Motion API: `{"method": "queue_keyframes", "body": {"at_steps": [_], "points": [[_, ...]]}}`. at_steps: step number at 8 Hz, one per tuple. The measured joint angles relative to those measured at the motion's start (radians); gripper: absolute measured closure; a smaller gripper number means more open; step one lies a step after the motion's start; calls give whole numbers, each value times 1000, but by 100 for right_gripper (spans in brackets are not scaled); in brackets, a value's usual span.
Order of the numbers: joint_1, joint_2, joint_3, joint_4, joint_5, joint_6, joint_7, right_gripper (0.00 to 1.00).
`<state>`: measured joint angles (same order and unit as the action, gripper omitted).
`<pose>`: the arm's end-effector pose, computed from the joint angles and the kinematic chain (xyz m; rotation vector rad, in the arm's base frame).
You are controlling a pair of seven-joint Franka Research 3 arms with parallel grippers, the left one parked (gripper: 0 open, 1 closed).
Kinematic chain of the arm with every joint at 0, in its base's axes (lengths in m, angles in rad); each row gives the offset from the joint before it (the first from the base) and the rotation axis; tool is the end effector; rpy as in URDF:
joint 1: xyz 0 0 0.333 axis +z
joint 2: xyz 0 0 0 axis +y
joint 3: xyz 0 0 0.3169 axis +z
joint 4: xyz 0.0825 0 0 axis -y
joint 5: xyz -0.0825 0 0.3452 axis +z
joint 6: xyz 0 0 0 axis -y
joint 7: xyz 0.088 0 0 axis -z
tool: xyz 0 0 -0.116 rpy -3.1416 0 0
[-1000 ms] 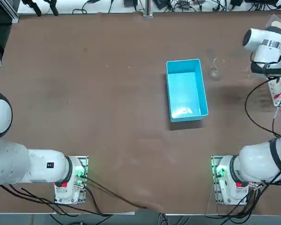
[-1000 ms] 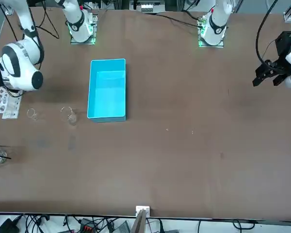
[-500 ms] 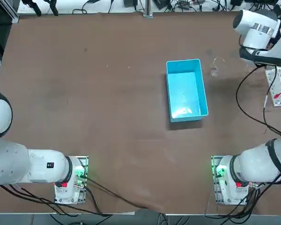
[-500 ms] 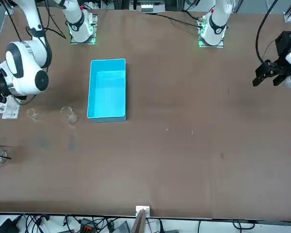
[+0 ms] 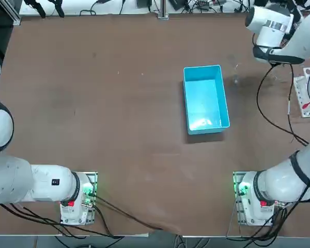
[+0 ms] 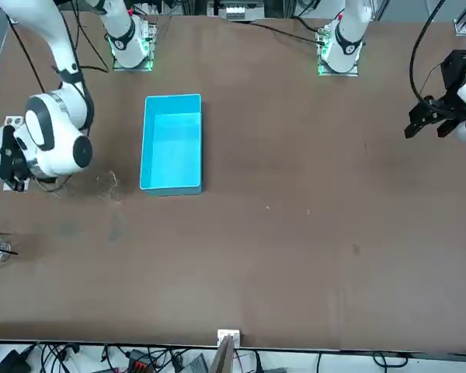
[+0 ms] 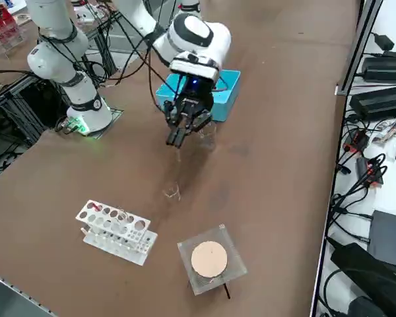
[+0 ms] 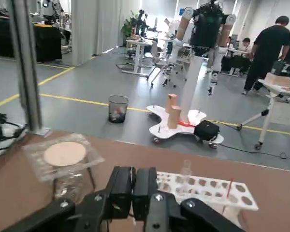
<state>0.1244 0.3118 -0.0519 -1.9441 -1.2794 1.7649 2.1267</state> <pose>0.5672 -0.0499 0.3661 1.5445 -1.3292 0.9963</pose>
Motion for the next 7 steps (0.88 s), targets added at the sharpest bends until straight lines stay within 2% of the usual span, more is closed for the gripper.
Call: {"method": "queue_keyframes", "body": {"at_steps": [3, 5, 7], "points": [[127, 21, 1, 104, 117, -53, -3, 95], [225, 96, 3, 215, 214, -182, -3, 95], [302, 191, 3, 294, 260, -281, 43, 95]]}}
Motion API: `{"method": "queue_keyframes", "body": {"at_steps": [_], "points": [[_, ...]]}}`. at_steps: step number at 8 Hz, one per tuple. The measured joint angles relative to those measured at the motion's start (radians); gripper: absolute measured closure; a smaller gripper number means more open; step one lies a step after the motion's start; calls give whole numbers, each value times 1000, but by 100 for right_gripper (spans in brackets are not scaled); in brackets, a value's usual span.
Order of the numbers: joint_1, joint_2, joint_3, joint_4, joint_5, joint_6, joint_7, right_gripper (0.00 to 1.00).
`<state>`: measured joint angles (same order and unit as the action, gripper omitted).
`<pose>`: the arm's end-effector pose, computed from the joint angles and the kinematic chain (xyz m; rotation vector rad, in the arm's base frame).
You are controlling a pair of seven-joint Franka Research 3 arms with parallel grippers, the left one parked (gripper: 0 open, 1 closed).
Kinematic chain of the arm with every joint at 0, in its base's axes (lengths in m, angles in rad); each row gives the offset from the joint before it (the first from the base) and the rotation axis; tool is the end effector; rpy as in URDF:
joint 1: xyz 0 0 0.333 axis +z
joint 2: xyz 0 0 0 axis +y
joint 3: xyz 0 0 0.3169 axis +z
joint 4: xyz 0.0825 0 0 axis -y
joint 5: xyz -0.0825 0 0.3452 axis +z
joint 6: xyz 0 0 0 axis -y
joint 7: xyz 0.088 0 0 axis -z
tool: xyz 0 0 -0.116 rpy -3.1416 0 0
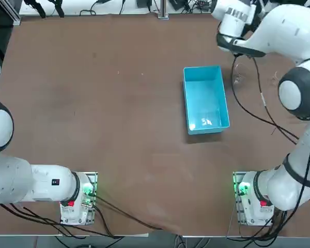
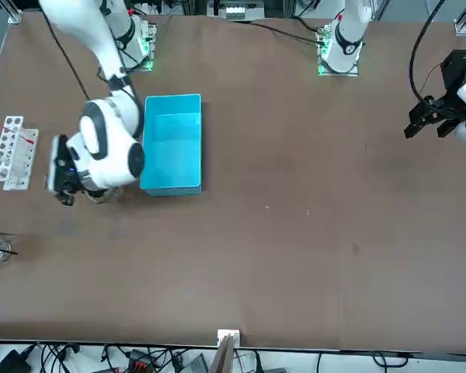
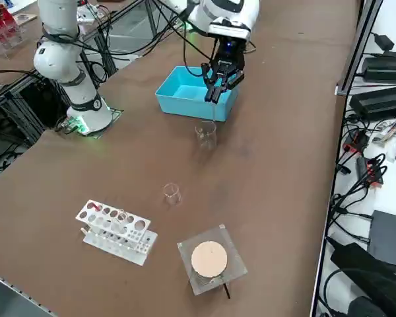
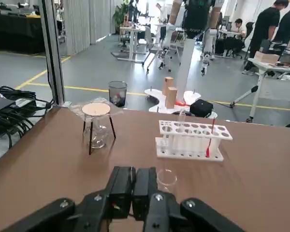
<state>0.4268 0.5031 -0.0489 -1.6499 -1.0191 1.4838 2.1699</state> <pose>0.5843 0.1235 0.3561 1.5171 -1.4197 0.9509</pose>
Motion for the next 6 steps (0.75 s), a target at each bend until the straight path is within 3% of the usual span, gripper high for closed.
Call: {"method": "queue_keyframes", "body": {"at_steps": [2, 6], "points": [[36, 53, 0, 19, 20, -45, 55, 95], [29, 77, -20, 24, 126, -62, 111, 95]]}}
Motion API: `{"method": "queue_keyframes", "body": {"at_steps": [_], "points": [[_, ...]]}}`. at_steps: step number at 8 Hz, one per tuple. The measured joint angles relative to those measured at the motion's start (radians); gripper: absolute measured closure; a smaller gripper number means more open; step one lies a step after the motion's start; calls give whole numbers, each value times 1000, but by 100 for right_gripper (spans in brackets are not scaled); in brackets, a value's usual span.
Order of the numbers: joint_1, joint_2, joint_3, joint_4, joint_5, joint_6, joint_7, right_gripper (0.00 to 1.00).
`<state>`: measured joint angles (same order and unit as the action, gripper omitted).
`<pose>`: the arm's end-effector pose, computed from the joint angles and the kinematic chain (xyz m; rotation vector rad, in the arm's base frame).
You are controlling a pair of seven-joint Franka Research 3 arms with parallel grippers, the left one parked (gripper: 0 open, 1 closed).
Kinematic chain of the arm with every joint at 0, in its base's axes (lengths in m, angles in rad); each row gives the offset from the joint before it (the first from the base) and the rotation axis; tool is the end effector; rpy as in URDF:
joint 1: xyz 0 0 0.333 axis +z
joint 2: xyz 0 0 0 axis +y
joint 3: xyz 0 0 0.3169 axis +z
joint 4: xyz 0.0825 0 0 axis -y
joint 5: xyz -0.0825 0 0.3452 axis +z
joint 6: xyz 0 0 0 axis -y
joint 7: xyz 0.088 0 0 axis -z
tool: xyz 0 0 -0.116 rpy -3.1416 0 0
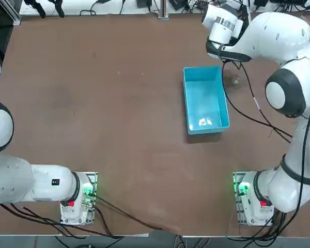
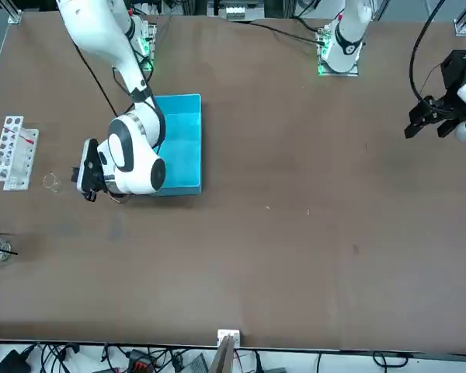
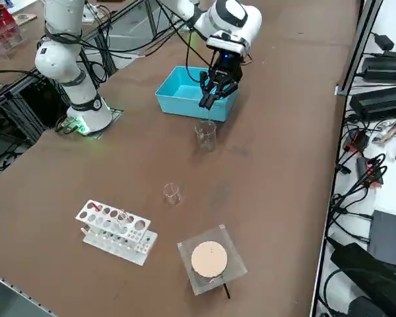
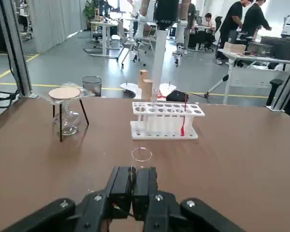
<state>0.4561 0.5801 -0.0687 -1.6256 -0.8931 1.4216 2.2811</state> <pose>0.5719 0.1319 0.3130 1.4047 -1.5180 0.8560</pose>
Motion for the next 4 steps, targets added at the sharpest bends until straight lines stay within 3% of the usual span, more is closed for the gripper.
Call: {"method": "queue_keyframes", "body": {"at_steps": [4], "points": [[-8, 69, -2, 0, 28, 0, 109, 95]]}}
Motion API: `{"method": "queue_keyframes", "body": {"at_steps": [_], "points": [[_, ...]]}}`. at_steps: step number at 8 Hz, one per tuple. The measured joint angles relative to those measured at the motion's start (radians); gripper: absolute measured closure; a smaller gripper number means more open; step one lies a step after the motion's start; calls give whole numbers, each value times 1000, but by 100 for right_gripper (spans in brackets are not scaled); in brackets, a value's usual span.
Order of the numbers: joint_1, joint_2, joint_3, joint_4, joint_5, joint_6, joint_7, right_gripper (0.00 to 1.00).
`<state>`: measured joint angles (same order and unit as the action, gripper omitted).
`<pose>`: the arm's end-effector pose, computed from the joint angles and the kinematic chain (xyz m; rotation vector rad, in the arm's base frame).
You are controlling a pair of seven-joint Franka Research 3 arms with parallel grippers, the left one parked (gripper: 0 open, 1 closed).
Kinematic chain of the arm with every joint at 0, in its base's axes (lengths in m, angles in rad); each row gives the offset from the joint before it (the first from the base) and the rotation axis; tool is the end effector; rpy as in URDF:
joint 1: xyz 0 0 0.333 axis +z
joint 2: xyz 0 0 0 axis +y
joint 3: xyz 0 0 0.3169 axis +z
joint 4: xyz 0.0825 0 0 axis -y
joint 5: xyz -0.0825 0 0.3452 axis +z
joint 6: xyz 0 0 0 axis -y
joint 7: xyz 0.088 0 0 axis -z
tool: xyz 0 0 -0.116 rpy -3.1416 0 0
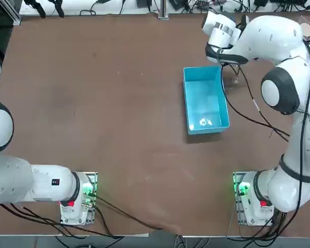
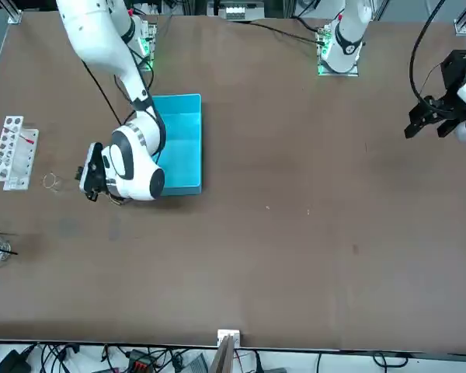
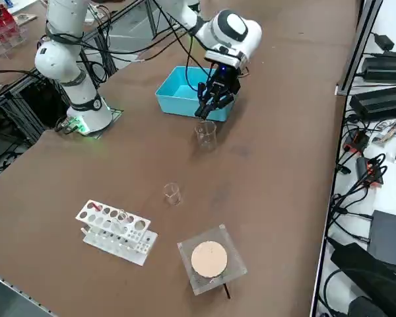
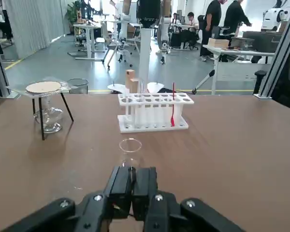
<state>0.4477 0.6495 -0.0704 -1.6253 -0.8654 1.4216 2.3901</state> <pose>0.5683 0.1265 0.2715 1.3176 -1.5607 0.8580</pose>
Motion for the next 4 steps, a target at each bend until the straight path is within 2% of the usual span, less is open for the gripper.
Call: {"method": "queue_keyframes", "body": {"at_steps": [2, 4], "points": [[0, 32, 0, 2, 18, 4, 45, 93], [-6, 37, -1, 24, 80, 12, 64, 92]]}}
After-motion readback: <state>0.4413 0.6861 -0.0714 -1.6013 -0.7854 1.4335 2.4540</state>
